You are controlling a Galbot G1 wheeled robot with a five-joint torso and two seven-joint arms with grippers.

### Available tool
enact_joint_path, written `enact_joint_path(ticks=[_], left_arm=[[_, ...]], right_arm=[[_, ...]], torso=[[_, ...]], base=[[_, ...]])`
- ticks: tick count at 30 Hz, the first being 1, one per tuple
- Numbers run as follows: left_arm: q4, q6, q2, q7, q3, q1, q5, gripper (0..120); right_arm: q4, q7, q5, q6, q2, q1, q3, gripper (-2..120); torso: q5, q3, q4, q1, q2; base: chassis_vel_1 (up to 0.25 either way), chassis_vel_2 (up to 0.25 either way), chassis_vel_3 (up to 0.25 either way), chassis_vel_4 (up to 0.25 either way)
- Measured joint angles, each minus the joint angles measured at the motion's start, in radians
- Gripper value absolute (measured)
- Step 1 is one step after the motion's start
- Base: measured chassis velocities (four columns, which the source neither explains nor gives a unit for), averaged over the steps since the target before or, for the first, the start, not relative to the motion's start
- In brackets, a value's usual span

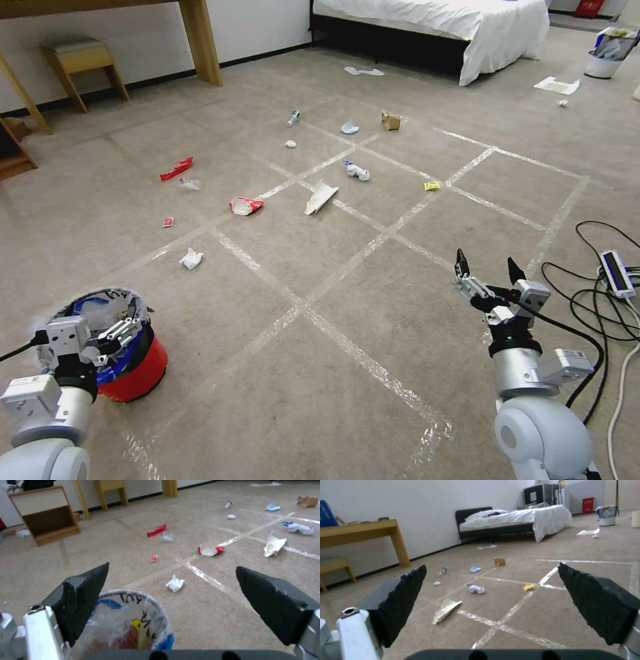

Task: Pick up the trash bin and place the garbage on the floor into it.

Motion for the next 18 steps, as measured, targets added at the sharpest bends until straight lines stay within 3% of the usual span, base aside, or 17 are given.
enact_joint_path(ticks=[18], left_arm=[[0.026,0.002,0.0,-0.002,-0.003,-0.009,-0.008,100]], right_arm=[[-0.008,0.002,0.001,0.008,-0.005,0.003,-0.002,100]], torso=[[0.0,0.0,0.0,0.0,0.0]], base=[[0.0,0.0,0.0,0.0]])
